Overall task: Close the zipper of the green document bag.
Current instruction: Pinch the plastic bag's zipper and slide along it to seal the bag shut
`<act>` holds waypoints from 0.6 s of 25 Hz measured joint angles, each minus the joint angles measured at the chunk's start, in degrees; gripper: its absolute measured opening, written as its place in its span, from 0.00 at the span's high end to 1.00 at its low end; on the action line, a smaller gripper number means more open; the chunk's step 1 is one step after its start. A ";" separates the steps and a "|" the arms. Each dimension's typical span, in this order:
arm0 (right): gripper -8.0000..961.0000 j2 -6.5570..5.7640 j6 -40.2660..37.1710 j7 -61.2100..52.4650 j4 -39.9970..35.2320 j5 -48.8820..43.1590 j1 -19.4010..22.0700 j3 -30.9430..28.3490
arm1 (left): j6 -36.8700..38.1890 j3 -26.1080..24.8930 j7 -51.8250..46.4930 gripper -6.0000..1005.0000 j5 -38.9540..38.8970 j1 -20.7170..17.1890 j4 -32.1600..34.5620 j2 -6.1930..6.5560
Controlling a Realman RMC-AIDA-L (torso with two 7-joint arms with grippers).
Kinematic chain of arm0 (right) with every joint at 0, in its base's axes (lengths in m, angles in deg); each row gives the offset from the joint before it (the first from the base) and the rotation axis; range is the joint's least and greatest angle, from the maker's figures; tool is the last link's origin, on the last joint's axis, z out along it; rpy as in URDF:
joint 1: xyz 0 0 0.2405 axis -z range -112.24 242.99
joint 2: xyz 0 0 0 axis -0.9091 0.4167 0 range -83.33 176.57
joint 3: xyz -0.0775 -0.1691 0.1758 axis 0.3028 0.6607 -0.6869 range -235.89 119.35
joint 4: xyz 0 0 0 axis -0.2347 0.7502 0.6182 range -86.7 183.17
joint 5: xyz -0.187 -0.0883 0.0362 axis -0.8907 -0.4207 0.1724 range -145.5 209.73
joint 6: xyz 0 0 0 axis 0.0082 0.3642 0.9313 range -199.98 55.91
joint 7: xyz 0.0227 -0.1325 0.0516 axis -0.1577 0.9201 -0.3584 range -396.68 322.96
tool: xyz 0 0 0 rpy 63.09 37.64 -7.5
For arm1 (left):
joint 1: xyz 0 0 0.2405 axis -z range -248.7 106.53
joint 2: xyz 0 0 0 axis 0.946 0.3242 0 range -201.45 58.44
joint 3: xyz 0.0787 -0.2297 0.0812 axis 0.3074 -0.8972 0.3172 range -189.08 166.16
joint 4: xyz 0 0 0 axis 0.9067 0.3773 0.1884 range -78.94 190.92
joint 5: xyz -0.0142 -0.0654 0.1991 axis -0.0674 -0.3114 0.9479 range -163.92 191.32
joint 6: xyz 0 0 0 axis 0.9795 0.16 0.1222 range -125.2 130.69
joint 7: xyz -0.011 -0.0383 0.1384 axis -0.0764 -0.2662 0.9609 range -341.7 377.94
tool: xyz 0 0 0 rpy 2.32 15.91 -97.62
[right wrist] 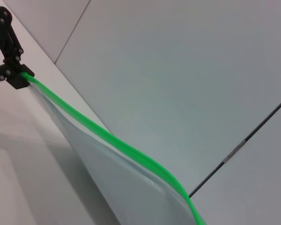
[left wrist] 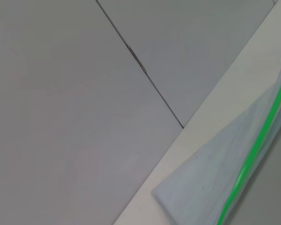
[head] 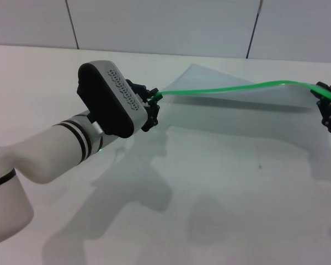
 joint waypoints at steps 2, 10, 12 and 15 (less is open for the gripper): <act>0.86 0.00 0.10 0.01 0.27 0.00 -0.12 -0.30 | 0.00 0.00 -0.01 0.91 -0.01 0.00 0.06 -0.01; 0.86 0.00 0.26 0.02 0.60 0.00 -0.22 -0.50 | 0.11 -0.01 -0.09 0.91 -0.14 -0.06 0.23 -0.01; 0.85 0.00 0.53 0.08 0.64 0.00 -0.23 -0.40 | 0.09 0.00 -0.10 0.91 -0.16 -0.07 0.23 -0.01; 0.85 0.01 0.85 0.38 0.71 0.00 -0.29 -0.21 | 0.09 0.00 -0.12 0.91 -0.18 -0.09 0.24 -0.01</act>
